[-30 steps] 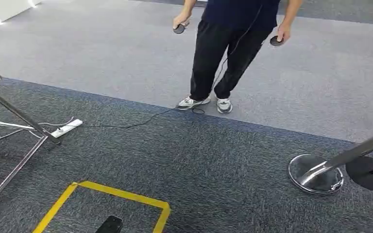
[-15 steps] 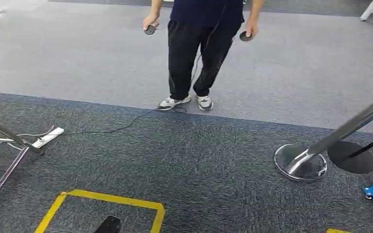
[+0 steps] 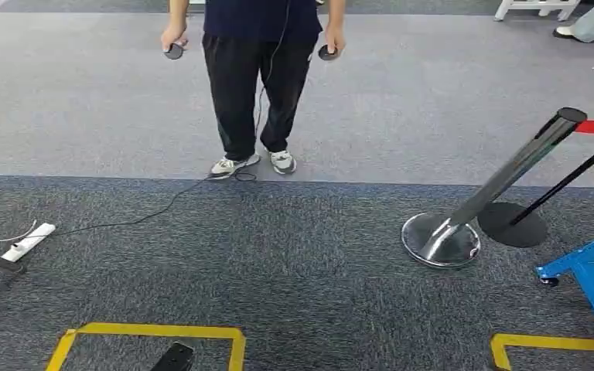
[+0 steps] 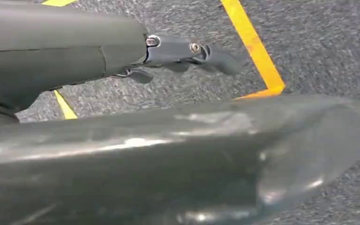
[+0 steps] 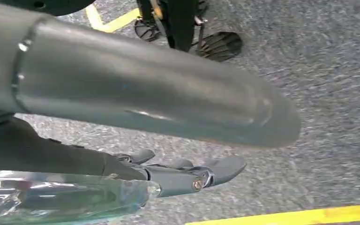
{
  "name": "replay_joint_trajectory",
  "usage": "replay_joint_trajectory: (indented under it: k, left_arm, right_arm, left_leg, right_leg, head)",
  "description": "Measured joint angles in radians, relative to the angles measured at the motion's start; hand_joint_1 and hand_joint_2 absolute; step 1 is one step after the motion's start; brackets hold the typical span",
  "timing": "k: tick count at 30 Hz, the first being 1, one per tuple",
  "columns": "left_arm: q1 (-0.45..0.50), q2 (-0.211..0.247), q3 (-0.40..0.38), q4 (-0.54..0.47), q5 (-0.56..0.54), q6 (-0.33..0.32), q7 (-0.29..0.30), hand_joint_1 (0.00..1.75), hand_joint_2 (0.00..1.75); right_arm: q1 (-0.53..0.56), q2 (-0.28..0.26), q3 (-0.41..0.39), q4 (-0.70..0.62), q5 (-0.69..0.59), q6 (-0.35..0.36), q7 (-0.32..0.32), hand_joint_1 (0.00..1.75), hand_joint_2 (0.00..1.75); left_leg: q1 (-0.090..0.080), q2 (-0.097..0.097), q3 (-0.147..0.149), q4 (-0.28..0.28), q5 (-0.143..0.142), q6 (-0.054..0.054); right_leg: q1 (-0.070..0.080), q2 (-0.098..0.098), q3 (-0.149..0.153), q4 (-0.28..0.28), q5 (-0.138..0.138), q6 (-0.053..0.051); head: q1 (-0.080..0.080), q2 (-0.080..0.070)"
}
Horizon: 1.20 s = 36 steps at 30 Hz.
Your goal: Take the parts from the cabinet and place them on the table.
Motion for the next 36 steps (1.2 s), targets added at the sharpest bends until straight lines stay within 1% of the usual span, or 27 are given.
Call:
replay_joint_trajectory:
  k: [2, 3, 4, 5, 6, 7, 8, 9, 11, 12, 13, 14, 17, 19, 20, 22, 23, 24, 25, 26, 27, 28, 30, 32, 33, 34, 36]
  left_arm:
    - [-0.001, 0.0, 0.0, 0.0, 0.0, 0.0, -0.001, 0.0, 0.0]
    - [-0.003, 0.0, 0.0, 0.0, 0.0, 0.0, -0.001, 0.0, 0.0]
    - [-0.002, 0.0, 0.0, 0.0, 0.001, 0.0, -0.002, 0.0, 0.0]
    - [0.0, 0.0, 0.0, 0.0, 0.002, 0.0, -0.002, 0.0, 0.0]
    - [0.003, 0.0, 0.0, 0.0, 0.003, 0.0, -0.002, 0.0, 0.0]
    - [0.004, 0.0, 0.0, 0.0, 0.003, 0.0, -0.002, 0.0, 0.0]
    - [0.004, 0.0, 0.0, 0.0, 0.004, 0.0, -0.002, 0.0, 0.0]
    - [0.003, 0.0, 0.0, 0.0, 0.005, 0.0, -0.002, 0.0, 0.0]
    - [0.002, 0.0, 0.0, 0.0, 0.006, 0.0, -0.002, 0.0, 0.0]
    - [0.002, 0.0, 0.0, 0.0, 0.006, 0.0, -0.002, 0.0, 0.0]
    - [0.002, 0.001, 0.0, 0.0, 0.006, 0.0, -0.002, 0.0, 0.0]
    - [0.002, 0.002, 0.0, 0.0, 0.006, 0.0, -0.002, 0.0, 0.0]
    - [0.0, 0.002, 0.0, 0.0, 0.006, 0.0, -0.002, 0.0, 0.0]
    - [-0.002, 0.002, 0.0, 0.0, 0.006, 0.002, -0.002, 0.0, 0.0]
    - [-0.002, 0.002, 0.0, 0.0, 0.006, 0.002, -0.002, 0.0, 0.0]
    - [0.001, 0.002, 0.0, 0.0, 0.007, 0.002, -0.002, 0.0, 0.0]
    - [0.003, 0.002, 0.0, 0.0, 0.007, 0.003, -0.002, 0.0, 0.0]
    - [0.003, 0.002, 0.0, 0.0, 0.007, 0.003, -0.002, 0.0, 0.0]
    - [0.003, 0.002, 0.0, 0.0, 0.007, 0.006, -0.002, 0.0, 0.0]
    - [0.002, 0.003, 0.0, 0.0, 0.007, 0.007, -0.002, 0.0, 0.0]
    - [0.001, 0.003, 0.0, 0.0, 0.007, 0.007, -0.002, 0.0, 0.0]
    - [0.0, 0.003, 0.0, 0.0, 0.007, 0.007, -0.002, 0.0, 0.0]
    - [-0.002, 0.003, 0.0, 0.0, 0.007, 0.008, -0.002, 0.0, 0.0]
    - [-0.002, 0.004, 0.0, 0.0, 0.007, 0.009, -0.002, 0.0, 0.0]
    - [-0.002, 0.004, 0.0, 0.0, 0.007, 0.01, -0.002, 0.0, 0.0]
    - [-0.003, 0.005, 0.0, 0.0, 0.007, 0.012, -0.002, 0.0, 0.0]
    - [0.001, 0.006, 0.0, 0.0, 0.007, 0.013, -0.002, 0.0, 0.0]
  right_arm:
    - [0.006, 0.0, 0.0, 0.0, 0.0, 0.0, 0.0, 0.0, 0.0]
    - [0.008, 0.0, 0.0, 0.0, 0.0, 0.0, 0.0, 0.0, 0.0]
    - [0.006, 0.002, 0.0, 0.002, 0.0, 0.001, 0.001, 0.0, 0.0]
    - [0.003, 0.002, 0.0, 0.002, 0.0, 0.002, 0.001, 0.0, 0.0]
    - [0.0, 0.002, 0.0, 0.002, 0.0, 0.002, 0.001, 0.0, 0.0]
    - [0.001, 0.002, 0.0, 0.002, 0.0, 0.002, 0.001, 0.0, 0.0]
    - [0.003, 0.002, 0.0, 0.002, 0.0, 0.002, 0.001, 0.0, 0.0]
    - [0.005, 0.002, 0.0, 0.002, 0.0, 0.001, 0.001, 0.0, 0.0]
    - [0.005, 0.002, 0.0, 0.002, 0.0, 0.001, 0.001, 0.0, 0.0]
    - [0.003, 0.002, 0.0, 0.002, 0.0, 0.001, 0.001, 0.0, 0.0]
    - [-0.003, 0.002, 0.0, 0.002, 0.0, 0.002, 0.001, 0.0, 0.0]
    - [-0.006, 0.002, 0.0, 0.002, 0.0, 0.002, 0.001, 0.0, 0.0]
    - [-0.003, 0.002, 0.0, 0.003, 0.001, 0.002, 0.003, 0.0, 0.0]
    - [-0.002, 0.002, 0.0, 0.003, 0.002, 0.003, 0.005, 0.0, 0.0]
    - [-0.005, 0.002, 0.0, 0.003, 0.002, 0.003, 0.005, 0.0, 0.0]
    - [-0.007, 0.002, 0.0, 0.003, 0.002, 0.005, 0.005, 0.0, 0.0]
    - [-0.006, 0.002, 0.0, 0.003, 0.003, 0.008, 0.005, 0.0, 0.0]
    - [-0.003, 0.002, 0.0, 0.003, 0.003, 0.01, 0.005, 0.0, 0.0]
    - [-0.002, 0.002, 0.0, 0.004, 0.004, 0.011, 0.005, 0.0, 0.0]
    - [-0.002, 0.003, 0.0, 0.005, 0.005, 0.011, 0.005, 0.0, 0.0]
    - [-0.004, 0.003, 0.0, 0.005, 0.006, 0.013, 0.005, 0.0, 0.0]
    - [-0.006, 0.003, 0.0, 0.005, 0.006, 0.013, 0.005, 0.0, 0.0]
    - [-0.006, 0.003, 0.0, 0.005, 0.006, 0.014, 0.005, 0.0, 0.0]
    - [0.001, 0.003, 0.0, 0.006, 0.006, 0.014, 0.006, 0.0, 0.0]
    - [0.002, 0.003, 0.0, 0.006, 0.005, 0.013, 0.006, 0.0, 0.0]
    - [0.002, 0.004, 0.0, 0.007, 0.004, 0.016, 0.006, 0.0, 0.0]
    - [-0.005, 0.006, 0.0, 0.008, 0.003, 0.018, 0.005, 0.0, 0.0]
  left_leg:
    - [0.004, 0.019, 0.002, -0.011, 0.011, 0.019]
    - [0.003, 0.027, 0.003, -0.011, 0.012, 0.024]
    - [0.001, 0.036, 0.002, -0.011, 0.011, 0.03]
    - [-0.003, 0.047, 0.002, -0.01, 0.011, 0.032]
    - [-0.006, 0.061, 0.002, -0.01, 0.01, 0.034]
    - [-0.009, 0.072, 0.002, -0.01, 0.01, 0.035]
    - [-0.009, 0.081, 0.002, -0.01, 0.01, 0.035]
    - [-0.01, 0.09, 0.003, -0.01, 0.009, 0.035]
    - [-0.01, 0.104, 0.007, -0.009, 0.006, 0.03]
    - [-0.011, 0.113, 0.009, -0.006, 0.002, 0.024]
    - [-0.022, 0.119, 0.007, 0.002, -0.004, 0.017]
    - [-0.023, 0.126, 0.008, 0.002, -0.004, 0.014]
    - [-0.019, 0.149, 0.009, 0.002, -0.006, 0.005]
    - [-0.014, 0.091, -0.011, 0.051, -0.049, -0.008]
    - [-0.012, 0.076, -0.046, 0.126, -0.091, -0.011]
    - [-0.011, 0.066, -0.123, 0.281, -0.152, -0.013]
    - [-0.011, 0.064, -0.145, 0.315, -0.152, -0.012]
    - [-0.011, 0.063, -0.142, 0.3, -0.128, -0.009]
    - [-0.011, 0.062, -0.118, 0.245, -0.085, -0.006]
    - [-0.01, 0.054, -0.079, 0.166, -0.04, -0.003]
    - [-0.009, 0.029, -0.039, 0.085, -0.004, 0.0]
    - [-0.006, -0.02, -0.011, 0.024, 0.005, 0.0]
    - [-0.007, -0.011, -0.008, 0.007, -0.001, 0.001]
    - [-0.01, 0.003, -0.008, 0.003, 0.006, 0.015]
    - [-0.004, 0.016, -0.005, -0.007, 0.014, 0.024]
    - [-0.005, 0.024, -0.005, -0.008, 0.014, 0.03]
    - [-0.009, 0.047, -0.006, -0.008, 0.014, 0.033]
  right_leg:
    - [-0.004, 0.01, -0.011, -0.002, 0.003, 0.014]
    - [0.001, -0.034, -0.022, 0.024, -0.018, 0.013]
    - [0.003, -0.066, -0.048, 0.082, -0.055, 0.015]
    - [0.002, -0.084, -0.086, 0.164, -0.096, 0.017]
    - [0.002, -0.092, -0.127, 0.252, -0.133, 0.018]
    - [0.002, -0.096, -0.153, 0.312, -0.151, 0.018]
    - [0.003, -0.096, -0.154, 0.319, -0.143, 0.018]
    - [0.003, -0.097, -0.129, 0.279, -0.116, 0.017]
    - [0.003, -0.115, -0.038, 0.121, -0.045, 0.015]
    - [0.003, -0.151, 0.009, 0.046, -0.026, 0.013]
    - [0.013, -0.178, 0.021, 0.016, -0.04, 0.01]
    - [0.009, -0.158, 0.021, 0.02, -0.035, -0.003]
    - [0.012, -0.132, 0.013, 0.02, -0.031, -0.02]
    - [0.007, -0.116, 0.011, 0.018, -0.026, -0.03]
    - [0.006, -0.107, 0.009, 0.018, -0.025, -0.037]
    - [0.008, -0.085, 0.005, 0.018, -0.023, -0.04]
    - [0.008, -0.073, 0.004, 0.018, -0.022, -0.04]
    - [0.008, -0.063, 0.004, 0.018, -0.021, -0.04]
    - [0.008, -0.052, 0.004, 0.018, -0.02, -0.038]
    - [0.007, -0.041, 0.004, 0.018, -0.018, -0.035]
    - [0.005, -0.033, 0.004, 0.018, -0.016, -0.032]
    - [0.008, -0.023, 0.001, 0.021, -0.015, -0.026]
    - [0.007, -0.009, -0.008, 0.02, -0.011, -0.015]
    - [0.003, 0.005, -0.014, 0.011, -0.004, 0.001]
    - [0.002, -0.002, -0.021, 0.019, -0.007, 0.003]
    - [0.008, -0.048, -0.036, 0.054, -0.036, 0.005]
    - [0.007, -0.085, -0.103, 0.202, -0.118, 0.011]
  head:
    - [0.001, 0.0]
    - [0.004, 0.0]
    - [0.009, 0.0]
    - [0.009, 0.0]
    - [0.008, 0.0]
    - [0.009, 0.0]
    - [0.008, 0.0]
    - [0.009, 0.0]
    - [0.009, 0.0]
    - [0.009, 0.0]
    - [0.011, 0.0]
    - [0.004, 0.0]
    - [0.002, 0.0]
    - [-0.001, 0.0]
    - [0.0, 0.0]
    - [0.0, 0.0]
    - [0.0, 0.0]
    - [0.0, 0.0]
    - [0.0, 0.0]
    - [0.0, 0.0]
    - [0.0, 0.0]
    - [-0.001, 0.0]
    - [0.0, 0.0]
    - [0.0, 0.0]
    - [0.0, 0.0]
    - [0.004, 0.0]
    - [0.003, 0.0]
